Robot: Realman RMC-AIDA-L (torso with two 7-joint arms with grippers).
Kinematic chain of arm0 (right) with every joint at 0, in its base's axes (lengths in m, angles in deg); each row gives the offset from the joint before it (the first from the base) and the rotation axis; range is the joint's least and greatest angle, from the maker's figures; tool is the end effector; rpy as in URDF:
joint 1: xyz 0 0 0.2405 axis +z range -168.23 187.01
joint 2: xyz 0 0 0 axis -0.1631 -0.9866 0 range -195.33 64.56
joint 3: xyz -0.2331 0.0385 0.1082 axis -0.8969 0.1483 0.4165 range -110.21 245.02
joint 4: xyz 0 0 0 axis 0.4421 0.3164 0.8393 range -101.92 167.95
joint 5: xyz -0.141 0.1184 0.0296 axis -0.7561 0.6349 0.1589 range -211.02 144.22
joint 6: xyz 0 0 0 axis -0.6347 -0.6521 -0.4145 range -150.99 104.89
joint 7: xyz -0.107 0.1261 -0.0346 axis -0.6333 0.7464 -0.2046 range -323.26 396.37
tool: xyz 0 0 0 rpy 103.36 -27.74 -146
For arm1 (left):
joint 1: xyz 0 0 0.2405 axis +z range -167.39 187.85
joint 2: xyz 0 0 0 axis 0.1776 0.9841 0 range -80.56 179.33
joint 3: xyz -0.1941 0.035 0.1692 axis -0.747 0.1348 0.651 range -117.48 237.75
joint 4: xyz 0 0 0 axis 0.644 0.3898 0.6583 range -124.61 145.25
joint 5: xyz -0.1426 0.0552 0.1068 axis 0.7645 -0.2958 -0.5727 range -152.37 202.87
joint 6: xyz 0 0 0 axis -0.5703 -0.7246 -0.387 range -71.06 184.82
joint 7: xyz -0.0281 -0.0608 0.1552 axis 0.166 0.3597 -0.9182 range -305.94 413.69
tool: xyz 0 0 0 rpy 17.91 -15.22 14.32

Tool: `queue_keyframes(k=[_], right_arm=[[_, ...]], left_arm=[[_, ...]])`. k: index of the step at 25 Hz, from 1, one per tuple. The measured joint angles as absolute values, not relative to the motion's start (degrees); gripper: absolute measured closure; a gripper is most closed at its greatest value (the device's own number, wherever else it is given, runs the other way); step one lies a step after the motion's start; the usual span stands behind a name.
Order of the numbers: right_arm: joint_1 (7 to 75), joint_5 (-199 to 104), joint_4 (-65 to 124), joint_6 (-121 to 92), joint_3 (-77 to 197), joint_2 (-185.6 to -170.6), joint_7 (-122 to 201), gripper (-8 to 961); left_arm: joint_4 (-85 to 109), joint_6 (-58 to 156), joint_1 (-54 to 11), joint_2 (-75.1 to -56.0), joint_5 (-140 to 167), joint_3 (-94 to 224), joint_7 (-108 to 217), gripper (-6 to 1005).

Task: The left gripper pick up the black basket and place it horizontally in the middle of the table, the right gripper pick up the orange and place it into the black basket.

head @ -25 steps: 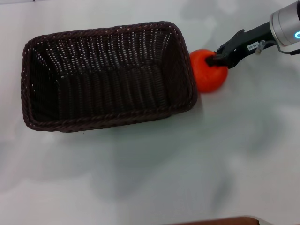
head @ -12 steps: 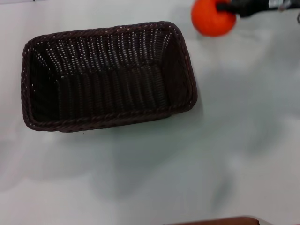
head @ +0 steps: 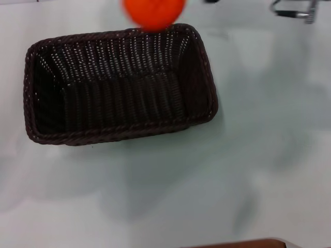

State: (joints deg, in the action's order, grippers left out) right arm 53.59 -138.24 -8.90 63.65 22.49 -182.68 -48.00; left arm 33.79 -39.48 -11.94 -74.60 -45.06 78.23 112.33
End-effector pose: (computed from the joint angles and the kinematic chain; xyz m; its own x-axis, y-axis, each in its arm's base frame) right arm 0.1329 0.3878 0.0012 -0.7489 0.2869 0.5974 0.4045 0.9119 0.0691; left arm -0.2628 0.3092 0.0747 0.2366 -0.2757 0.9317 0.7884 -0.5060 -0.3499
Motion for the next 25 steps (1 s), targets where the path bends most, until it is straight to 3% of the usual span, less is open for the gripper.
queue_keyframes(k=[3, 13, 18, 25], right_arm=[[55.65, -138.7, -8.35, 60.81, 16.5, -183.86, -47.79, 832], [55.92, -138.13, -8.35, 55.83, 11.24, -184.59, -48.34, 523], [51.1, -127.05, -7.73, 54.67, 15.16, -184.88, -57.23, 361], [43.21, -86.97, 7.46, 57.05, 18.37, -185.28, -82.0, 126]], left_arm=[[33.79, -39.46, -11.98, -74.58, -45.06, 78.16, 112.33, 466], [33.17, -39.43, -12.02, -74.54, -45.06, 77.91, 112.18, 467], [33.16, -39.44, -12.01, -74.54, -44.99, 77.74, 111.93, 467], [33.16, -38.9, -12.01, -74.57, -44.97, 77.06, 111.67, 468]])
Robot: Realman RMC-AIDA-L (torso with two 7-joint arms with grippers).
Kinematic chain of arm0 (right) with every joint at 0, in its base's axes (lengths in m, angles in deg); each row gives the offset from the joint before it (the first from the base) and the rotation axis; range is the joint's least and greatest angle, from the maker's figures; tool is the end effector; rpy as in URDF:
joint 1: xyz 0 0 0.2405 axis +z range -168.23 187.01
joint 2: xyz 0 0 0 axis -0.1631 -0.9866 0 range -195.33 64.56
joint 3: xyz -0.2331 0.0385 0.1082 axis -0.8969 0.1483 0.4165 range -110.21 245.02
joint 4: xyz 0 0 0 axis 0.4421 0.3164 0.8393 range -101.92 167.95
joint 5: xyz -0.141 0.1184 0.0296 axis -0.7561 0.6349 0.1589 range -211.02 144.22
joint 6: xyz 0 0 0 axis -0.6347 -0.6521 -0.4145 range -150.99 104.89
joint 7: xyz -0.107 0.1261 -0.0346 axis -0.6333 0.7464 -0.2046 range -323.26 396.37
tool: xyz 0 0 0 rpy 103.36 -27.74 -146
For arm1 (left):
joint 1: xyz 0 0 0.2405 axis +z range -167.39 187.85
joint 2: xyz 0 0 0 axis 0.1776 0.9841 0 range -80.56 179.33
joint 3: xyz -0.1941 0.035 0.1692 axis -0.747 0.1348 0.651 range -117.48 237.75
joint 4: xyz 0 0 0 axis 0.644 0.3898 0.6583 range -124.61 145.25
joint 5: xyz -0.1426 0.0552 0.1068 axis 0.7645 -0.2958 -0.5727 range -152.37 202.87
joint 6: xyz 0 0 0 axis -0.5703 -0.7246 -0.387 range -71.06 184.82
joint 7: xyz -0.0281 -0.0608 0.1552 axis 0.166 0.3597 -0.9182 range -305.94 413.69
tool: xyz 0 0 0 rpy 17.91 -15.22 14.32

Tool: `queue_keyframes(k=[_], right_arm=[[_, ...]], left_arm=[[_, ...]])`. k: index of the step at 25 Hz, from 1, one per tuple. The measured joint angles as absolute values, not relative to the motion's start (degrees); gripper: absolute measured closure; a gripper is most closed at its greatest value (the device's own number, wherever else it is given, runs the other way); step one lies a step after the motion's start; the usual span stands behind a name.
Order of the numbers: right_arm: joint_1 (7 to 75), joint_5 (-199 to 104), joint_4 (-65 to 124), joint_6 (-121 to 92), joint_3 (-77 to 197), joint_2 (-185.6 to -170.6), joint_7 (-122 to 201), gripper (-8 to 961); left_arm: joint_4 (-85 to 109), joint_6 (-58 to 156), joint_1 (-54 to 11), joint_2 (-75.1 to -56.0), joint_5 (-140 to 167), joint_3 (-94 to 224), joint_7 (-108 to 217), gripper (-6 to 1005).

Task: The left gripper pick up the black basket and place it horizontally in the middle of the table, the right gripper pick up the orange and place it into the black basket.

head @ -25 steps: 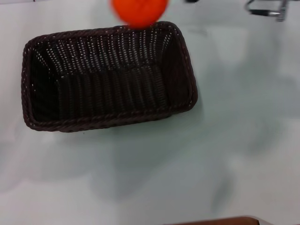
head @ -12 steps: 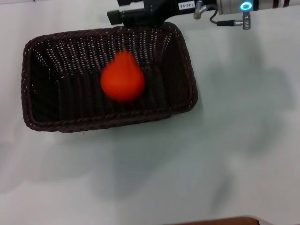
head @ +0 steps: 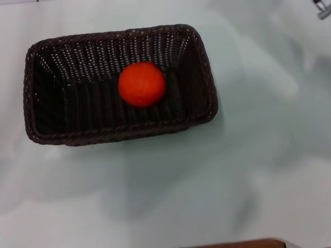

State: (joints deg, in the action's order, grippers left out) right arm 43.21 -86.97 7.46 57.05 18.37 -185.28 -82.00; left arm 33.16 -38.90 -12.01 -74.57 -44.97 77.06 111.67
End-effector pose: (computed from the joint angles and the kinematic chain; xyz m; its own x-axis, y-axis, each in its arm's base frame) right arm 0.1787 0.3909 0.0513 -0.3033 -0.1277 0.9443 0.6502 0.6967 0.3031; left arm -0.2669 0.3098 0.0761 0.2379 -0.2845 0.9287 0.8025 -0.4811 -0.3530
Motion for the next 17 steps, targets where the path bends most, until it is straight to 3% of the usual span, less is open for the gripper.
queue_keyframes(k=[3, 17], right_arm=[[42.59, -72.98, 15.8, 59.88, 18.44, -185.34, -91.74, 61], [38.87, -55.65, 23.67, 65.77, 18.55, -185.47, -107.18, 64]], left_arm=[[33.1, -38.41, -12.01, -74.57, -44.96, 76.9, 111.61, 468], [31.85, -38.2, -11.65, -74.62, -44.97, 73.9, 107.88, 468]])
